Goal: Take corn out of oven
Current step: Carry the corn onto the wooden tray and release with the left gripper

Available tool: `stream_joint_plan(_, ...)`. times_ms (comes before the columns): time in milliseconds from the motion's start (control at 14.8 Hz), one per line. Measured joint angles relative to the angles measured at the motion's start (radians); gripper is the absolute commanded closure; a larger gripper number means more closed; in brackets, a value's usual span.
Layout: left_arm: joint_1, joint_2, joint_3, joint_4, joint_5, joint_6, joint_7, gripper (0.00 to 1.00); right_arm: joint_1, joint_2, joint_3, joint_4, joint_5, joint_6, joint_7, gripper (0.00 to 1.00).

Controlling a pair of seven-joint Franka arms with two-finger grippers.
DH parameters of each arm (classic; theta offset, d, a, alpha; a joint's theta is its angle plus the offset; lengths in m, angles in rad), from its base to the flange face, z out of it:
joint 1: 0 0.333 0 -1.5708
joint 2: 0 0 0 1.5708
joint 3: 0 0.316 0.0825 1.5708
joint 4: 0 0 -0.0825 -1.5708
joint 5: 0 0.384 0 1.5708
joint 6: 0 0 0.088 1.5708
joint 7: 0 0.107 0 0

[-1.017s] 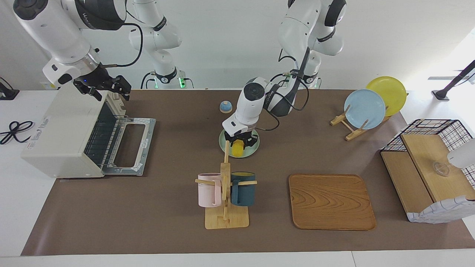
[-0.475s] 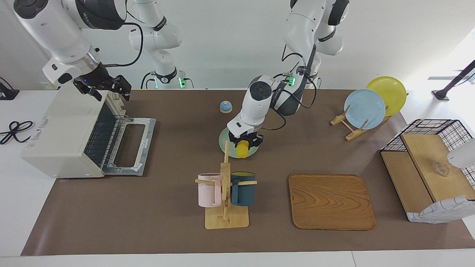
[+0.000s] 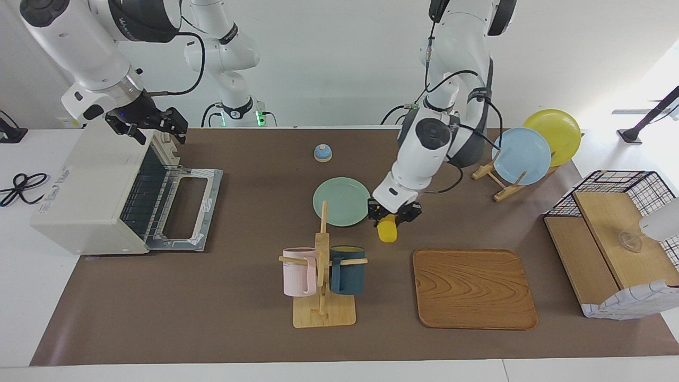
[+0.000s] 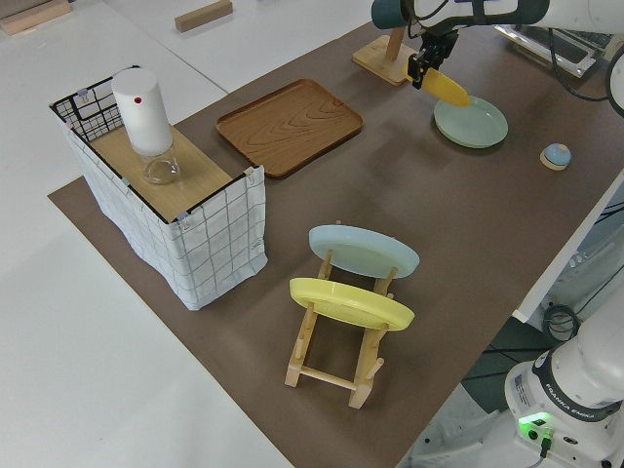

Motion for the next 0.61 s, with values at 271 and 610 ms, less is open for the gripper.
stream_joint_plan(271, 0.126, 0.128, 0.001, 0.166, 0.031, -0.04, 0.046, 1.0, 0.0, 0.0, 0.0, -0.002, 0.0, 0.0, 0.0, 0.23)
stream_joint_plan(610, 0.239, 0.295, 0.0, 0.377, 0.034, -0.056, 0.16, 1.0, 0.068, -0.088, 0.003, -0.284, 0.002, 0.254, 0.002, 1.0)
